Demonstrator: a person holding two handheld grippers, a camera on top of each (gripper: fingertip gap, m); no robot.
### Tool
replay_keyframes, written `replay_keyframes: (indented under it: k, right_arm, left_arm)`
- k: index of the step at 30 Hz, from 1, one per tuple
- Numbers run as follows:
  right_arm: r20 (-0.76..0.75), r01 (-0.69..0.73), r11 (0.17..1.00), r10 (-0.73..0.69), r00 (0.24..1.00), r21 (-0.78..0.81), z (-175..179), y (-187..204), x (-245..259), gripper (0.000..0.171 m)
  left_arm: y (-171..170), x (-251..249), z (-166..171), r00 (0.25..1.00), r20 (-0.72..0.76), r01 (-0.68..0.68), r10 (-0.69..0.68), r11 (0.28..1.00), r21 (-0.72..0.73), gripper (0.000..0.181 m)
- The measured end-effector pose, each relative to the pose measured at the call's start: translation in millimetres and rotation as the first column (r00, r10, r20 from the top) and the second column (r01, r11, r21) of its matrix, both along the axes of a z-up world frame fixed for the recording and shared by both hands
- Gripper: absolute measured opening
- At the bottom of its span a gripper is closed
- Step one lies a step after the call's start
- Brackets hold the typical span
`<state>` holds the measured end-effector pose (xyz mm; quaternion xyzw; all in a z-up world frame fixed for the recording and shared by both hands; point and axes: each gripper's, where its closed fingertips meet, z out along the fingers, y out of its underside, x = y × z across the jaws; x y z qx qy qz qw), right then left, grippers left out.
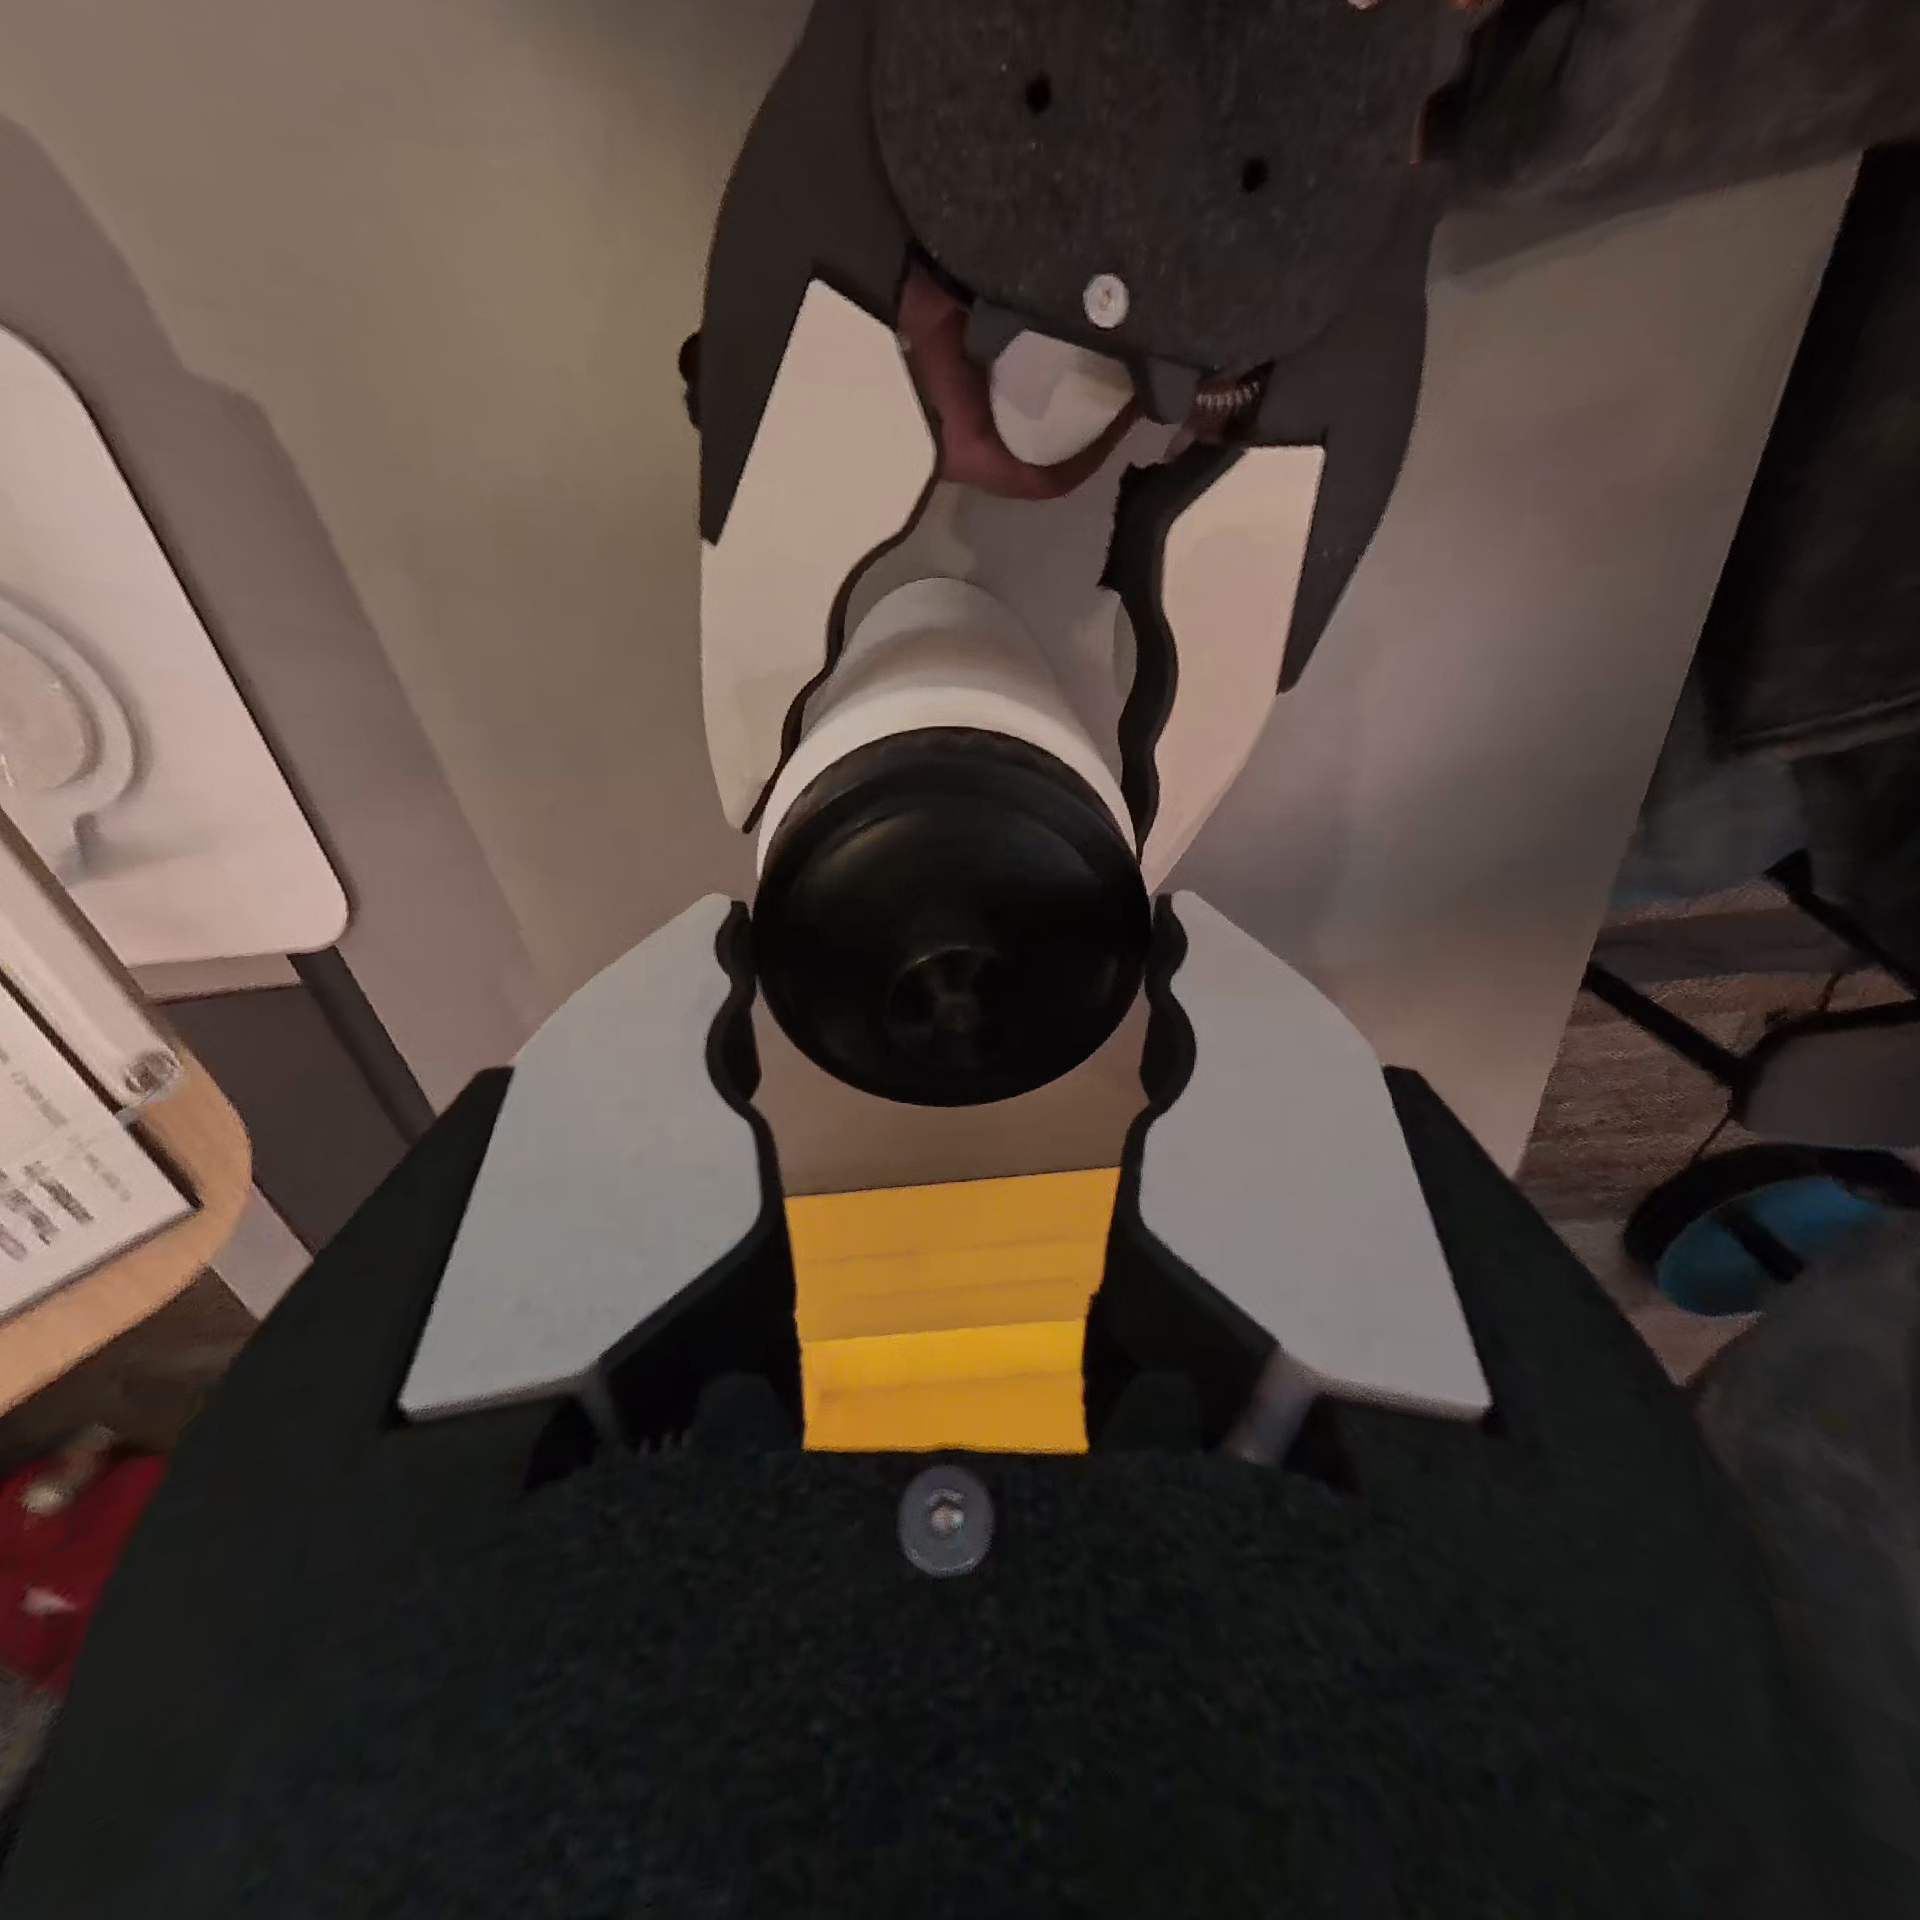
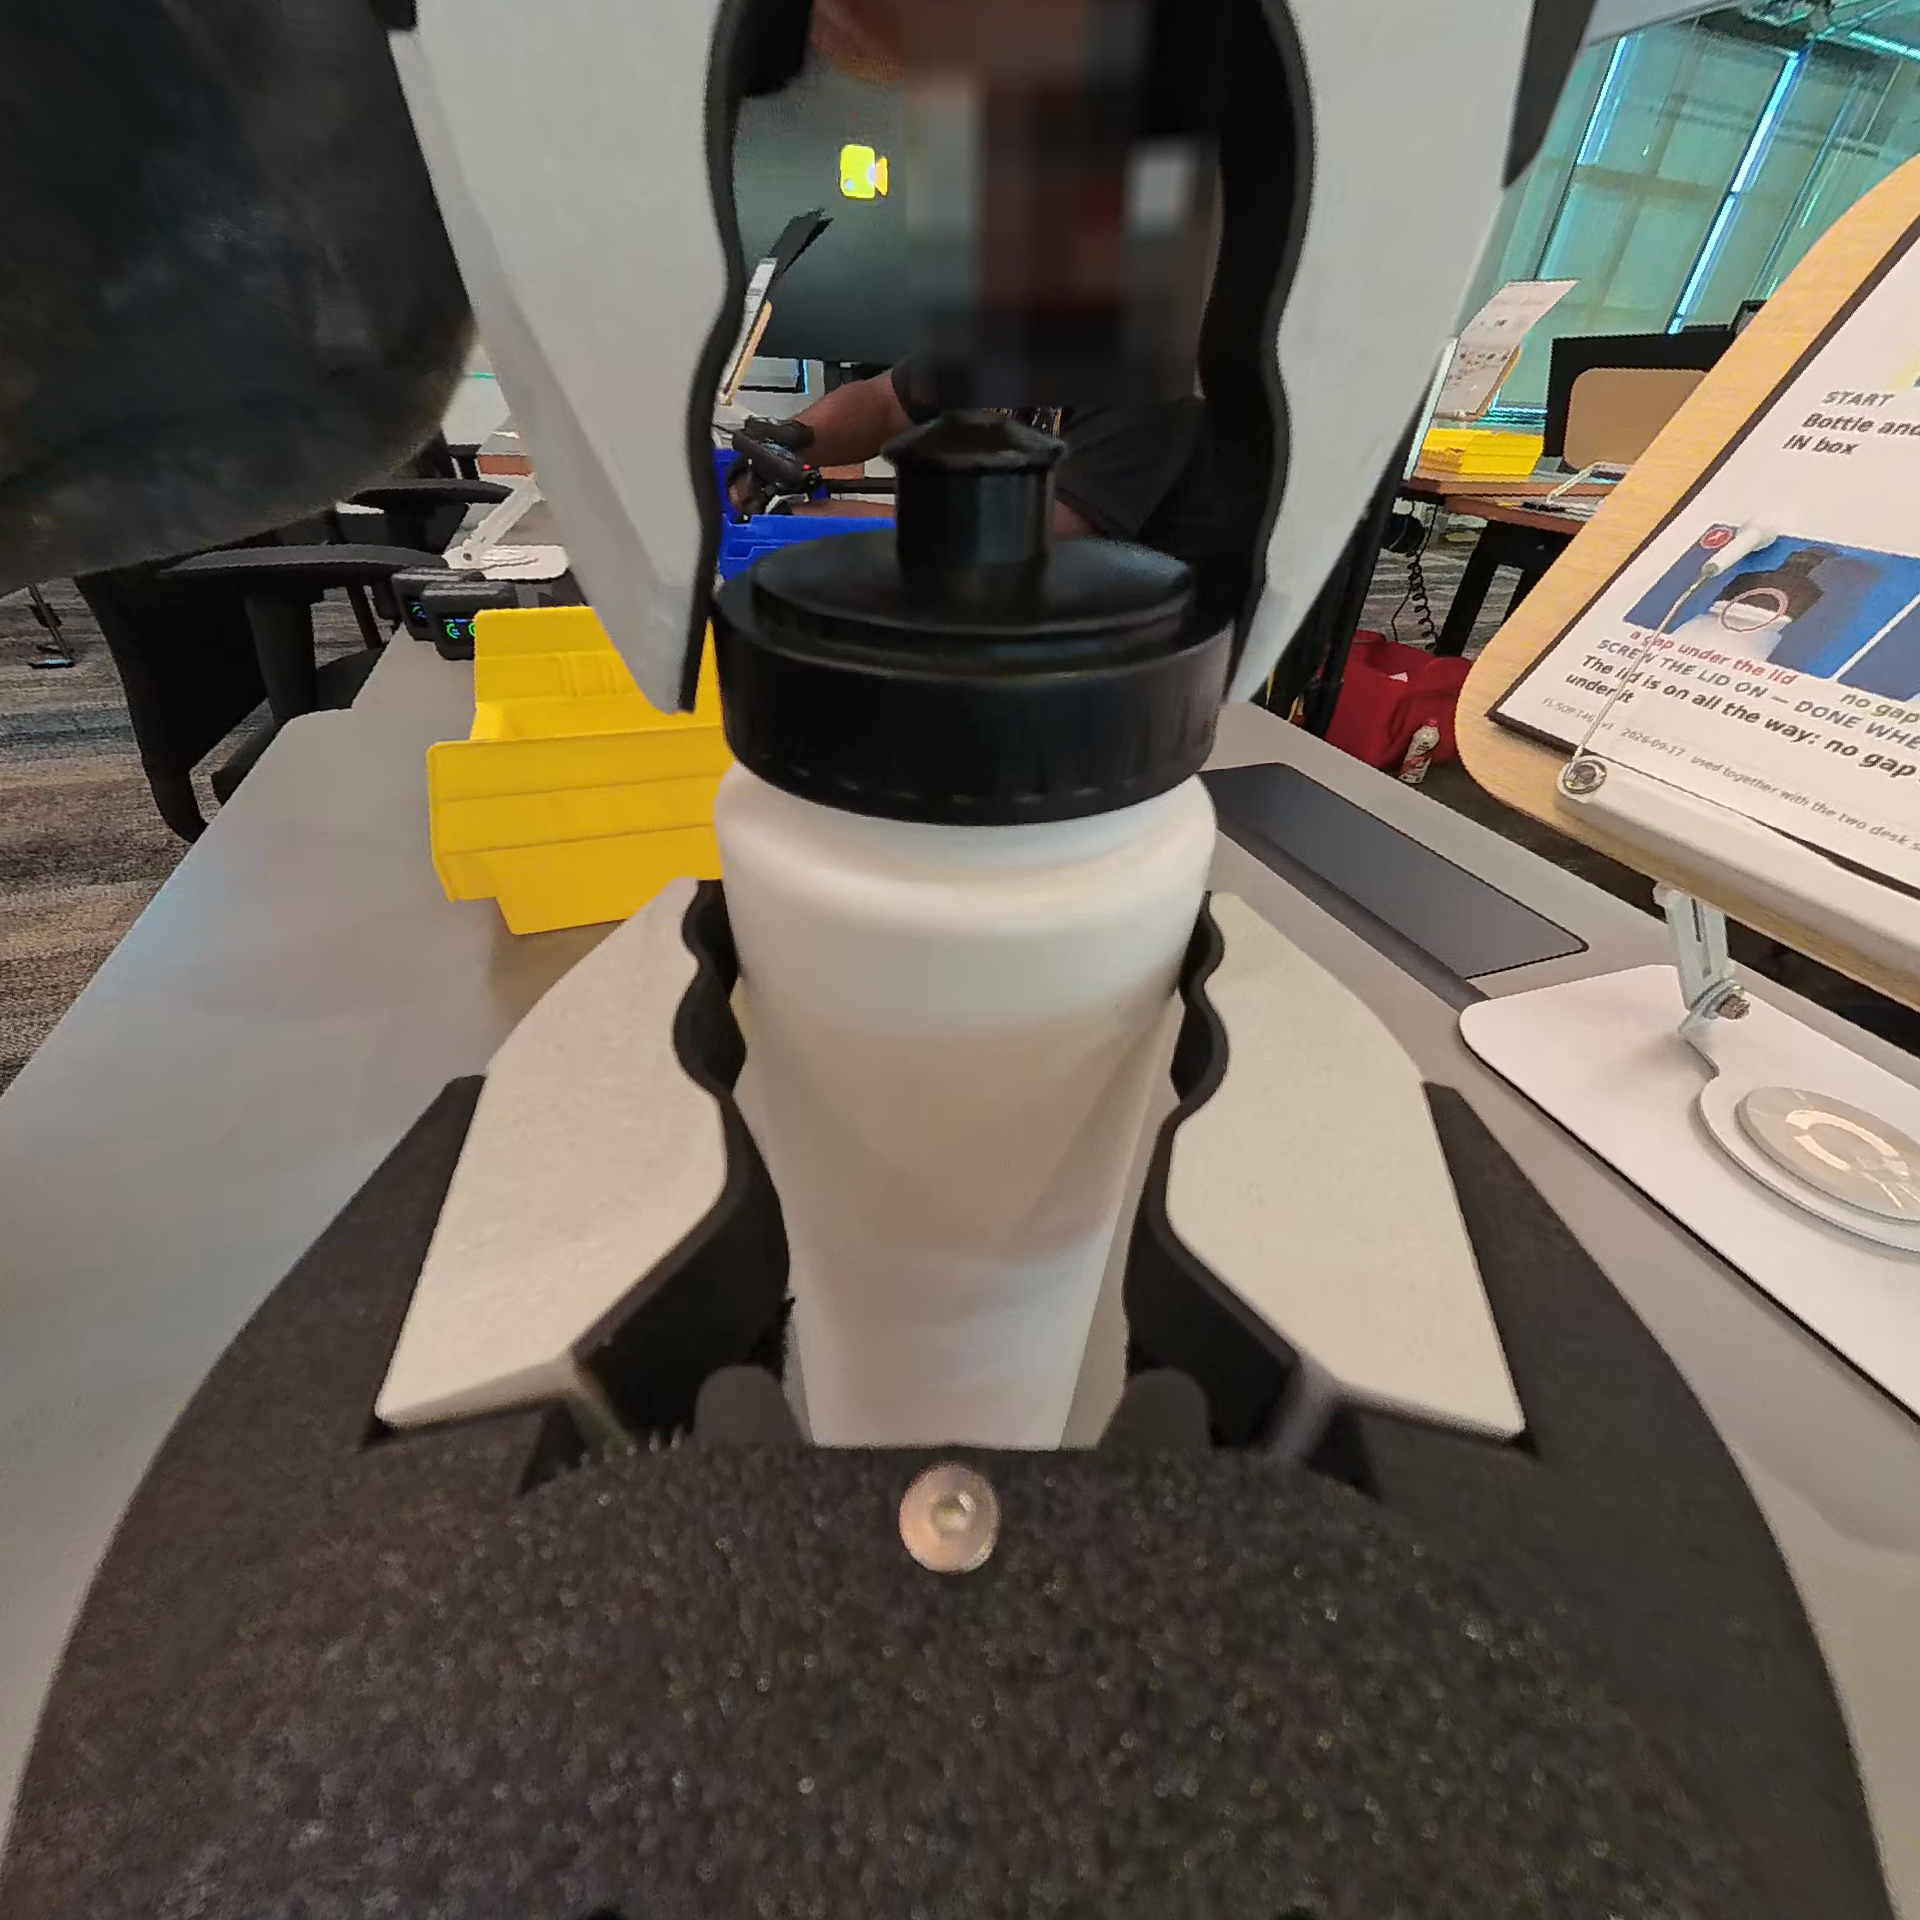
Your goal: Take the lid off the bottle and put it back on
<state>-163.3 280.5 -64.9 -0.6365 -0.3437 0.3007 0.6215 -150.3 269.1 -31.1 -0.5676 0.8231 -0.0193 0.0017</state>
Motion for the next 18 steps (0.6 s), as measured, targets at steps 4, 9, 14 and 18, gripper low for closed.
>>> replay_keyframes:
  k: [4, 9, 14, 18]
  right_arm:
    - [0.005, 0.004, 1.000, -0.004, 1.000, 0.000, 0.0, -0.7, 0.7, 0.083]
    - [0.006, 0.007, 1.000, -0.007, 1.000, 0.000, -0.1, -0.6, -1.3, 0.083]
    - [0.010, 0.026, 1.000, -0.026, 1.000, -0.002, -0.3, 0.8, -0.9, 0.082]
    - [0.003, 0.011, 1.000, -0.011, 1.000, -0.001, -0.1, -0.1, -1.8, 0.082]
  left_arm:
    - [-1.5, 2.1, 0.1, 0.955, 0.022, -0.295, 0.295, 0.955, 0.011, 0.072]
    - [0.1, 2.8, -0.3, 0.702, 0.066, -0.707, 0.709, 0.705, -0.049, 0.072]
    - [1.2, 2.7, -0.1, 0.612, 0.090, -0.786, 0.786, 0.617, -0.036, 0.072]
    - [1.1, -2.0, 2.4, 0.802, 0.067, -0.595, 0.593, 0.804, 0.005, 0.077]
